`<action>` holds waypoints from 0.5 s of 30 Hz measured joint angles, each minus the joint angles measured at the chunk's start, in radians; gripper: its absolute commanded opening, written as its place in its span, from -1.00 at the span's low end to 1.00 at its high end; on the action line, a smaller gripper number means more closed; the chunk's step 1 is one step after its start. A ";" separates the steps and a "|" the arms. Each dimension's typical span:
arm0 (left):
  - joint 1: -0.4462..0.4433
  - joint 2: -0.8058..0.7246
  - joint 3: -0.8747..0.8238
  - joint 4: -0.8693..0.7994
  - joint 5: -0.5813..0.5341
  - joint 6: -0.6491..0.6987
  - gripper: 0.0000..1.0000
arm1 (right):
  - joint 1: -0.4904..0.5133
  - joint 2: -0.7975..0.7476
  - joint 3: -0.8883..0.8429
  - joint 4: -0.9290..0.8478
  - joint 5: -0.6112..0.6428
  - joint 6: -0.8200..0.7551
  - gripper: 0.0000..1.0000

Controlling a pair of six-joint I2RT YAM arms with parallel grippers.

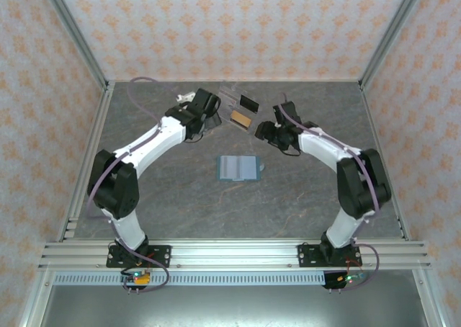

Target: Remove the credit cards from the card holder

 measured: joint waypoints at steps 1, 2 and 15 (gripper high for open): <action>0.000 -0.021 -0.037 0.000 0.002 0.005 0.98 | 0.001 0.035 0.029 0.003 0.009 0.008 0.18; 0.000 -0.042 -0.070 0.000 0.003 0.005 0.99 | 0.001 0.071 0.061 0.002 0.020 0.016 0.18; 0.013 -0.181 -0.301 0.023 0.051 0.003 1.00 | 0.001 0.391 0.425 -0.018 0.083 0.031 0.08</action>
